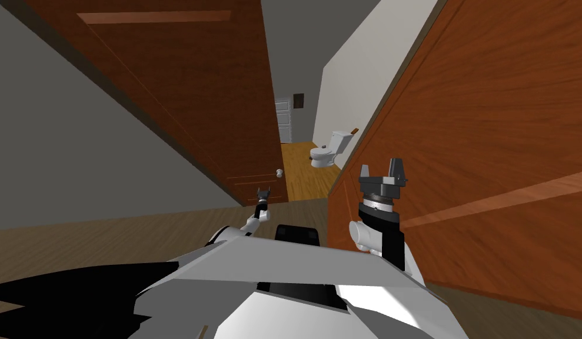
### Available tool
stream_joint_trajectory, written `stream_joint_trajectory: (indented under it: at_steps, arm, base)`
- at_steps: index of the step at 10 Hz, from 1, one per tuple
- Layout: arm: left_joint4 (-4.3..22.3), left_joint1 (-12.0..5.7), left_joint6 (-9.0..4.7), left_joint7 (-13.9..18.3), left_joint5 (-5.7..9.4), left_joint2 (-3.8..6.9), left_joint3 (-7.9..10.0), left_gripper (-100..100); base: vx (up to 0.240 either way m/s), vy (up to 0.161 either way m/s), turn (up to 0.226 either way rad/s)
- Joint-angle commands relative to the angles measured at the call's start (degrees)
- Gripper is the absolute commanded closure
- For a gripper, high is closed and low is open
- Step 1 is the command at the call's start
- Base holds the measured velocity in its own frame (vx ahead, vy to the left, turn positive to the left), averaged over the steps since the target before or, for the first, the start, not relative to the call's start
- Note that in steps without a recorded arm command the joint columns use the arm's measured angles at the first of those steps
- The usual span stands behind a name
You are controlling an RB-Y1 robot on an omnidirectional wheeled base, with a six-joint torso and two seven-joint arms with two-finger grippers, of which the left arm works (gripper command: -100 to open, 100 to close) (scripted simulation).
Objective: Pull the door open
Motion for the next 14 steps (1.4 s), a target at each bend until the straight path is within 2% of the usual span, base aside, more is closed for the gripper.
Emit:
stream_joint_trajectory:
  at_steps: [1, 2, 3, 5, 8, 9, 11, 12, 13, 14]
  arm:
    - [-0.1, -0.01, 0.34, -0.7, 0.08, 0.65, 0.0, -100]
    - [-0.1, -0.04, 0.43, -1.2, 0.09, 0.76, -0.04, -100]
    - [-0.1, -0.1, 0.46, -1.6, 0.05, 0.28, -0.1, -100]
    - [-0.2, -0.35, 0.12, -1.9, -0.11, -2.47, -0.26, -100]
    - [-0.6, -0.62, -0.43, -1.7, -0.26, -5.84, -0.38, -100]
    - [0.5, -0.62, -0.43, -1.7, -0.26, -5.84, -0.38, -100]
    - [-0.6, -0.62, -0.43, -1.7, -0.26, -5.84, -0.38, -100]
    - [-0.7, -0.75, -0.72, -1.5, -0.37, -7.71, -0.44, -100]
    - [-0.8, -0.79, -0.8, -1.4, -0.43, -8.34, -0.46, -100]
    - [-0.8, -0.79, -0.8, -1.4, -0.43, -8.34, -0.46, -100]
  base:
    - [-0.154, -0.033, 0.161]
    - [-0.171, -0.029, 0.176]
    - [-0.178, 0.005, 0.251]
    - [-0.085, 0.016, 0.132]
    - [0.062, -0.016, -0.102]
    - [0.085, -0.005, -0.049]
    - [0.017, -0.001, 0.005]
    - [0.051, 0.01, -0.177]
    - [0.115, 0.017, -0.197]
    - [0.08, 0.021, -0.033]
